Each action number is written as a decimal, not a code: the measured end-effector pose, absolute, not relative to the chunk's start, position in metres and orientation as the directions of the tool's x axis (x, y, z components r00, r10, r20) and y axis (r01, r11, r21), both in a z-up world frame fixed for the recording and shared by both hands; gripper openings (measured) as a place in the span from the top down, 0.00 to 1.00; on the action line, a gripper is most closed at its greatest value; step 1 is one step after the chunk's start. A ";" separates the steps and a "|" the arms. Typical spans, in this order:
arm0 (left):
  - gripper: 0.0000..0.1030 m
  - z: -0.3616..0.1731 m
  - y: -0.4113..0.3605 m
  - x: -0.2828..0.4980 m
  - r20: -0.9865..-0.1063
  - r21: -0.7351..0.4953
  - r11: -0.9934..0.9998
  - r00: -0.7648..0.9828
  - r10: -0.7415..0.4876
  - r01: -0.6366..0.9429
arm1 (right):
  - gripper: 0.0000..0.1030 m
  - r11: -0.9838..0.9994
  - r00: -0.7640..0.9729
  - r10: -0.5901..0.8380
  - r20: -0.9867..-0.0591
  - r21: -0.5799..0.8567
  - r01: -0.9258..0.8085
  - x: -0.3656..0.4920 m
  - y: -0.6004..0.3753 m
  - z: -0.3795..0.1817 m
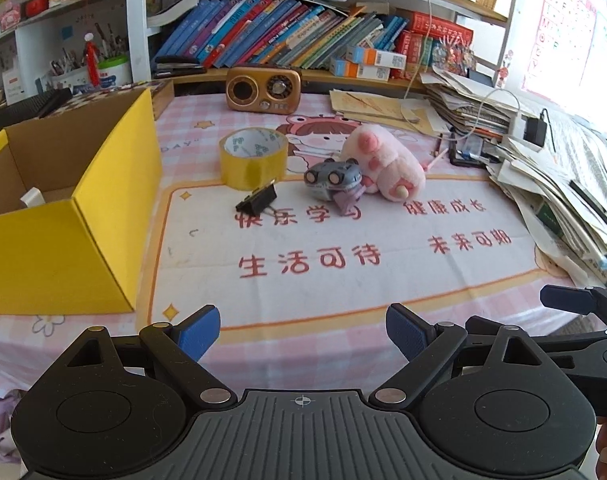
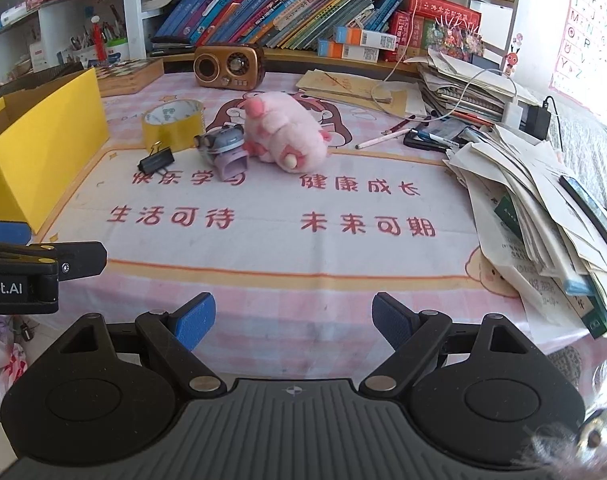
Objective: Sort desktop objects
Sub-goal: 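Move the left tool toward the gray toy car while the right tool approaches the pink plush pig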
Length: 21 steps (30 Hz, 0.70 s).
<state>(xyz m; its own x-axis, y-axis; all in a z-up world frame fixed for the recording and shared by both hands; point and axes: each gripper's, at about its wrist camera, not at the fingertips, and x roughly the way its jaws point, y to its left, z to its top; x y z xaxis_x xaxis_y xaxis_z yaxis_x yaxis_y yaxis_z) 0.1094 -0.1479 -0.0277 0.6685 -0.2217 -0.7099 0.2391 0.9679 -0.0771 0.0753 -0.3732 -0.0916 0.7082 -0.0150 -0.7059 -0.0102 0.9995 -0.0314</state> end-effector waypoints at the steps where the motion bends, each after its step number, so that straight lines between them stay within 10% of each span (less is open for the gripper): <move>1: 0.10 -0.027 -0.150 0.112 -0.708 -0.073 0.970 0.673 -0.213 0.231 | 0.18 1.000 0.711 -0.011 -0.703 -0.027 -0.011 0.079 -0.376 -0.091; 21: 0.10 -0.025 -0.163 0.155 -0.690 -0.054 0.989 0.711 -0.136 0.136 | 0.18 0.997 0.742 0.066 -0.667 0.008 -0.081 0.155 -0.403 -0.088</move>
